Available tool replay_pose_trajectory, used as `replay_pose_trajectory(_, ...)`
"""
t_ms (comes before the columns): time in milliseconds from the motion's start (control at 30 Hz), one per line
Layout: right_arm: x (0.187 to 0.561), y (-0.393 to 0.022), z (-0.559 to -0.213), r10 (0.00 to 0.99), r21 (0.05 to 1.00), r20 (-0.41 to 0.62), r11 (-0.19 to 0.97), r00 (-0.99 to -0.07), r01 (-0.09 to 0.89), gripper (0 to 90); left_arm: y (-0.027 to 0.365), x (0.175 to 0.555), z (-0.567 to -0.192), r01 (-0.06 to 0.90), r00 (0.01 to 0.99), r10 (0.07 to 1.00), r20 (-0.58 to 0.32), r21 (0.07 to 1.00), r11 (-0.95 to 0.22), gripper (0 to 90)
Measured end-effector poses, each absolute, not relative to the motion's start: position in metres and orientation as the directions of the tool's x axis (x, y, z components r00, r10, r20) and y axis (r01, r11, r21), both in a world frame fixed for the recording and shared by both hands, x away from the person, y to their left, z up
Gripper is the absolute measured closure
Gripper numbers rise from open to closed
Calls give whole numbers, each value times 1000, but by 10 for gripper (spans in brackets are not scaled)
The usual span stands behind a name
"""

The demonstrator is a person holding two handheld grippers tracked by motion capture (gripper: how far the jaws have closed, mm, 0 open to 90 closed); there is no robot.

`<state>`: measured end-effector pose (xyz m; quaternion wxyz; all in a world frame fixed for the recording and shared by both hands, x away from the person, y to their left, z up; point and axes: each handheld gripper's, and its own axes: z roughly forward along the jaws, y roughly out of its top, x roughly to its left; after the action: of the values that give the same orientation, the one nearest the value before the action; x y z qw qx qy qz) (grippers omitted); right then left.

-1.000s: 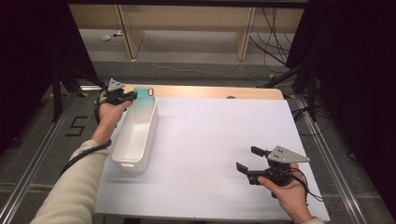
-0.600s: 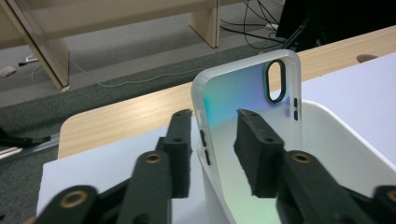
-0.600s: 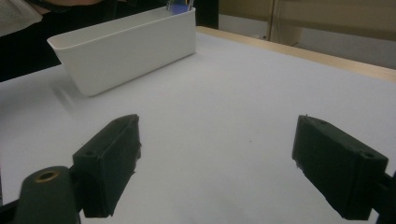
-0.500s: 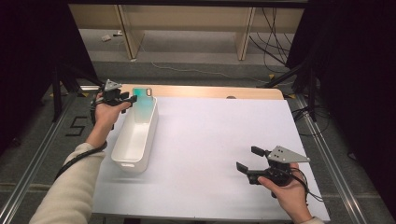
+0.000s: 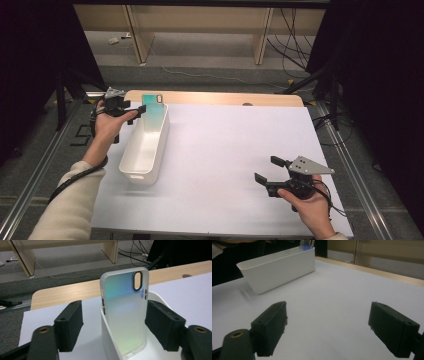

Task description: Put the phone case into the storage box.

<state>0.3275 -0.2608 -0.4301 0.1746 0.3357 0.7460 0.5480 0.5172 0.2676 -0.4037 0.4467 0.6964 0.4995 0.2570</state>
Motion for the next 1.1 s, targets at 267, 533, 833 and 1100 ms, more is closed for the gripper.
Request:
replay_pose_trajectory(267,328,-262,-430,697,931,104,183,-709,317,164,272,500,-400,449,358,931,-74,888,-102,172)
replay_pose_trajectory(533,328,-262,-429,695,933,108,177,-711,314,163,271,479,-402,438,354,932,-73,894,-97,81)
replay_pose_trajectory(833,327,-264,-427,705,922,91,207,-704,327,163,269,455,-393,401,397,915,-74,911,-100,26)
replay_pose_trajectory(1100,325,-266,-423,705,916,109,203,-700,346,163,260,425,-395,362,425,902,-69,927,-99,10)
